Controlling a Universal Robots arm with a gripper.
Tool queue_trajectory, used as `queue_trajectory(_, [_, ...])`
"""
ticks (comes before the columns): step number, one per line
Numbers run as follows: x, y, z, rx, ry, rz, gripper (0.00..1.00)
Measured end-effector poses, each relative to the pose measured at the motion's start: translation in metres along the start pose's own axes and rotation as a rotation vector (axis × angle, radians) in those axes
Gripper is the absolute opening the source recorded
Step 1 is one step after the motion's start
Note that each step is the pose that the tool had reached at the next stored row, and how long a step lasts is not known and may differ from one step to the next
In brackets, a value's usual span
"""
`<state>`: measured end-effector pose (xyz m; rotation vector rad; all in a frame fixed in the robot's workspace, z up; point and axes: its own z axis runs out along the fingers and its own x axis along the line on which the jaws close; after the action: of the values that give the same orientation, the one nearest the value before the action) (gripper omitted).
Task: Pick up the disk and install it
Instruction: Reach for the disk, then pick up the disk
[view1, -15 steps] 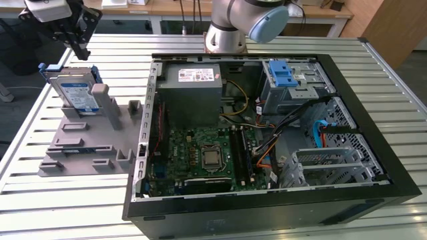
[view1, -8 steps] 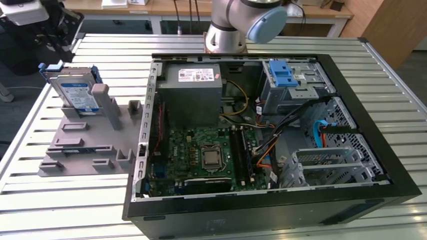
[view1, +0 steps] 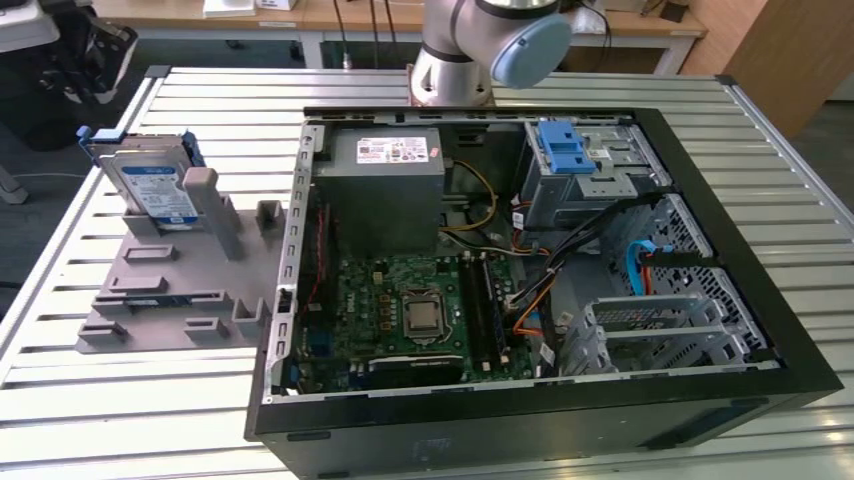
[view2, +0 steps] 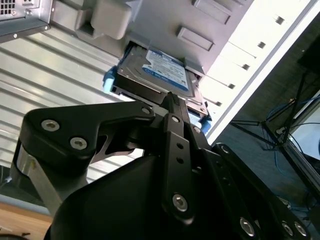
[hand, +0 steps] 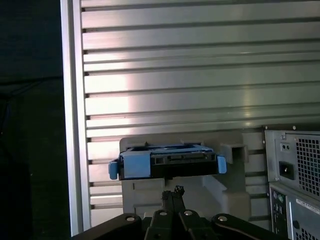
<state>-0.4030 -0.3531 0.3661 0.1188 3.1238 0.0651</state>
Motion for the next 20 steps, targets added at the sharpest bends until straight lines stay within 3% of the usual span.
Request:
queue_trajectory(5, [0.0167, 0.0040, 0.0016, 0.0002, 0.0018, 0.000, 0.11])
queue_trajectory(20, [0.0191, 0.0045, 0.0017, 0.0000, 0.0020, -0.003, 0.11])
